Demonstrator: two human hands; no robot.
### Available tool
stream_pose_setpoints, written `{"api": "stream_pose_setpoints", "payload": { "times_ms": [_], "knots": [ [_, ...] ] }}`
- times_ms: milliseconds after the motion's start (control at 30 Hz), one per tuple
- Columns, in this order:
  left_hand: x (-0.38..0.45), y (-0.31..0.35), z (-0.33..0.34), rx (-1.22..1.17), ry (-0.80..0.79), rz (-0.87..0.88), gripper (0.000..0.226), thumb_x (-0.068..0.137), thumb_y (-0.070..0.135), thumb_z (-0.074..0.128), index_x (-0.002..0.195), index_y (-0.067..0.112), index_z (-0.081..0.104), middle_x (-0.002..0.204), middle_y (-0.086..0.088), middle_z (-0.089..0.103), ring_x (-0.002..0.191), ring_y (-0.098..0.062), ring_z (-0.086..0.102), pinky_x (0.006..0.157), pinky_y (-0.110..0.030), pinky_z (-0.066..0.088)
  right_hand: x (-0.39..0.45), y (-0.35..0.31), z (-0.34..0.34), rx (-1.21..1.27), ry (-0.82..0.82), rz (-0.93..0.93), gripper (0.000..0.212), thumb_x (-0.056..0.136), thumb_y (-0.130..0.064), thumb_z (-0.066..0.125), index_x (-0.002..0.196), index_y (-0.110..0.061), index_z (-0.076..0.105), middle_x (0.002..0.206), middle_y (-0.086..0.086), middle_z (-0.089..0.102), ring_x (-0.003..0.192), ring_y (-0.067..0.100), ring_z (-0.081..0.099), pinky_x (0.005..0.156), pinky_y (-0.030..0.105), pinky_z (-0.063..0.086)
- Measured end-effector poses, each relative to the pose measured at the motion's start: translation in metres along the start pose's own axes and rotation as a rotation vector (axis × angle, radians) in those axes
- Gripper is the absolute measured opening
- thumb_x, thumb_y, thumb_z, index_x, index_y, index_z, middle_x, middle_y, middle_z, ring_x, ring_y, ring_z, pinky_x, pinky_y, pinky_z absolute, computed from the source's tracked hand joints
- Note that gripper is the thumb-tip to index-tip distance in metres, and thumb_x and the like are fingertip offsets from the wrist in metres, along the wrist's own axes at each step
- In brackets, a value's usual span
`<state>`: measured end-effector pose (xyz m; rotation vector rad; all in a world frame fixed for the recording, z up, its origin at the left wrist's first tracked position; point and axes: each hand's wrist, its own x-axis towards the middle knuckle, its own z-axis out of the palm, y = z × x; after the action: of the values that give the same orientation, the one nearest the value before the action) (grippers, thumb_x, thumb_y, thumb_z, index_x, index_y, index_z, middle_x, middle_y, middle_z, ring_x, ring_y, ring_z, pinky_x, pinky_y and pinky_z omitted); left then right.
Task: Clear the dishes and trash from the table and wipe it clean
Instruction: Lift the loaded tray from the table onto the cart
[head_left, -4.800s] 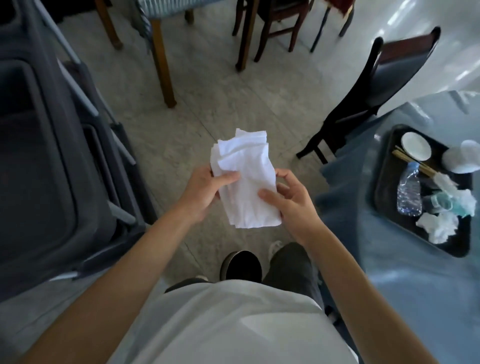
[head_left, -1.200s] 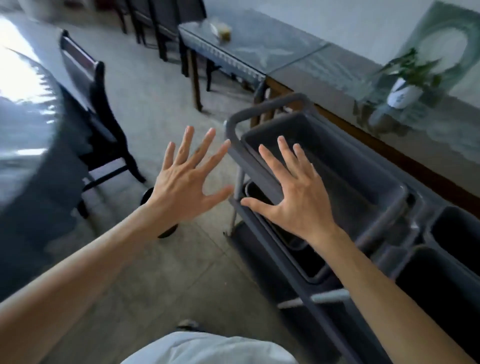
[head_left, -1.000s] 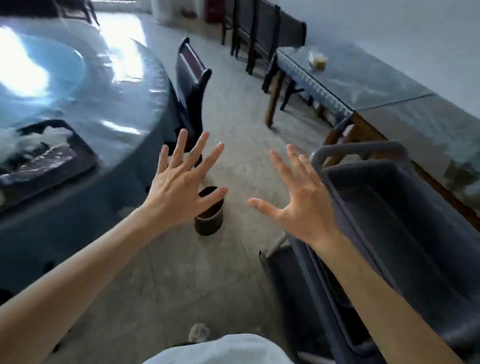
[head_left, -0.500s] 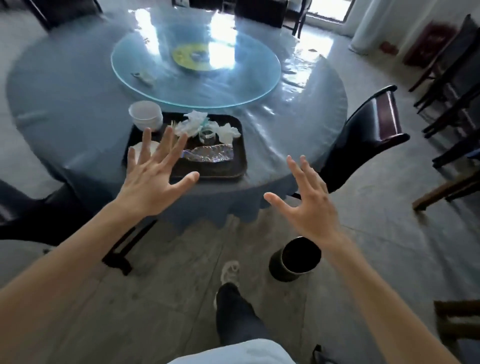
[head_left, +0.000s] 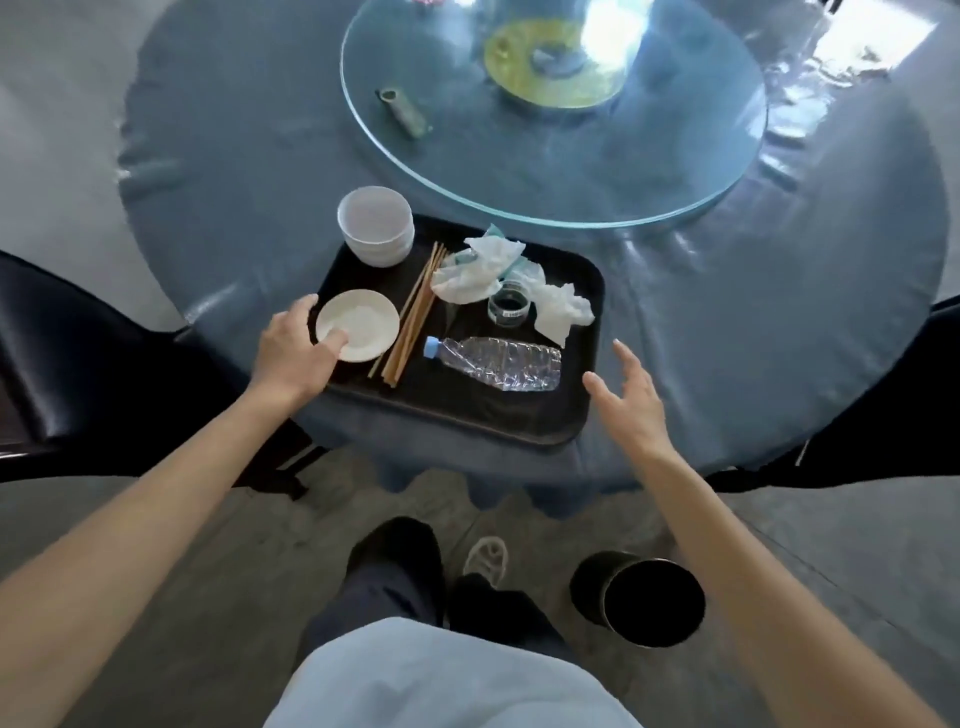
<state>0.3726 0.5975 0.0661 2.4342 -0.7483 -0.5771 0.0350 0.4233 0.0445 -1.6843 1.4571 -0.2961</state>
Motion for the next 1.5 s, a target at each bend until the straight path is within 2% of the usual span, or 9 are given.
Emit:
{"api": "stream_pose_setpoints", "payload": {
  "times_ms": [200, 333, 433, 533, 733, 900, 1067, 1333, 1500],
  "knots": [
    [0.090, -0.025, 0.013, -0.070, 0.010, -0.198, 0.042, 0.097, 0.016, 0.055, 0.139, 0.010, 0.056, 0.140, -0.013, 0.060, 0.128, -0.031, 0.054, 0.109, -0.038, 0.038, 0.081, -0.003, 0.020, 0.019, 0.026, 0.178, 0.067, 0.100, -0.032, 0.062, 0.159, -0.023, 0.033, 0.153, 0.011, 0.048, 0.140, 0.026, 0.048, 0.112, 0.039, 0.038],
    [0.144, -0.033, 0.023, -0.079, -0.066, -0.276, 0.047, 0.094, 0.018, 0.060, 0.141, 0.012, 0.054, 0.139, -0.008, 0.061, 0.128, -0.028, 0.056, 0.109, -0.039, 0.041, 0.114, -0.002, 0.039, 0.005, 0.097, 0.254, 0.063, 0.101, -0.029, 0.060, 0.157, -0.017, 0.035, 0.144, 0.013, 0.055, 0.128, 0.024, 0.054, 0.103, 0.034, 0.040],
    [0.168, -0.042, 0.031, -0.116, -0.127, -0.297, 0.046, 0.092, 0.022, 0.064, 0.137, 0.014, 0.056, 0.134, -0.006, 0.064, 0.123, -0.026, 0.060, 0.108, -0.041, 0.046, 0.126, 0.004, 0.053, -0.030, 0.205, 0.286, 0.053, 0.102, -0.026, 0.058, 0.151, -0.014, 0.044, 0.133, 0.012, 0.059, 0.105, 0.016, 0.053, 0.093, 0.026, 0.036],
    [0.182, -0.047, 0.036, -0.152, -0.148, -0.264, 0.039, 0.092, 0.018, 0.069, 0.130, 0.014, 0.063, 0.123, -0.004, 0.068, 0.112, -0.022, 0.063, 0.103, -0.038, 0.049, 0.132, 0.010, 0.063, -0.065, 0.278, 0.286, 0.044, 0.102, -0.026, 0.058, 0.144, -0.012, 0.055, 0.127, 0.011, 0.060, 0.098, 0.014, 0.054, 0.091, 0.022, 0.036],
    [0.196, -0.054, 0.036, -0.299, -0.180, -0.325, 0.029, 0.095, 0.016, 0.070, 0.123, 0.015, 0.067, 0.113, -0.004, 0.068, 0.106, -0.020, 0.063, 0.095, -0.034, 0.049, 0.142, 0.015, 0.078, -0.003, 0.388, 0.325, 0.035, 0.100, -0.023, 0.064, 0.133, -0.011, 0.061, 0.123, 0.007, 0.062, 0.107, 0.022, 0.062, 0.092, 0.026, 0.043],
    [0.209, -0.056, 0.034, -0.148, -0.210, -0.269, 0.021, 0.090, 0.012, 0.074, 0.111, 0.013, 0.070, 0.106, -0.008, 0.072, 0.105, -0.028, 0.067, 0.098, -0.043, 0.053, 0.147, 0.017, 0.088, 0.124, 0.449, 0.369, 0.032, 0.100, -0.013, 0.062, 0.132, -0.010, 0.064, 0.122, 0.007, 0.062, 0.108, 0.015, 0.059, 0.100, 0.027, 0.047],
    [0.211, -0.048, 0.033, 0.059, -0.214, -0.210, 0.025, 0.091, 0.017, 0.069, 0.115, 0.009, 0.070, 0.110, -0.011, 0.072, 0.107, -0.032, 0.066, 0.097, -0.043, 0.051, 0.148, 0.022, 0.090, 0.195, 0.472, 0.384, 0.030, 0.096, -0.016, 0.063, 0.127, -0.016, 0.065, 0.121, 0.007, 0.069, 0.113, 0.021, 0.067, 0.103, 0.044, 0.055],
    [0.210, -0.034, 0.019, 0.056, -0.218, -0.176, 0.022, 0.091, 0.015, 0.070, 0.113, 0.011, 0.068, 0.097, -0.002, 0.064, 0.106, -0.032, 0.065, 0.097, -0.049, 0.053, 0.143, 0.017, 0.080, 0.238, 0.507, 0.345, 0.029, 0.097, -0.009, 0.062, 0.125, -0.014, 0.068, 0.112, 0.003, 0.072, 0.106, 0.021, 0.070, 0.095, 0.035, 0.057],
    [0.206, -0.008, 0.001, 0.057, -0.217, -0.095, 0.026, 0.092, 0.015, 0.069, 0.117, 0.008, 0.068, 0.100, -0.003, 0.065, 0.107, -0.030, 0.065, 0.098, -0.044, 0.051, 0.125, 0.006, 0.062, 0.325, 0.558, 0.329, 0.029, 0.099, -0.005, 0.061, 0.126, -0.011, 0.068, 0.111, 0.002, 0.072, 0.105, 0.020, 0.070, 0.090, 0.028, 0.056]
  ]
}}
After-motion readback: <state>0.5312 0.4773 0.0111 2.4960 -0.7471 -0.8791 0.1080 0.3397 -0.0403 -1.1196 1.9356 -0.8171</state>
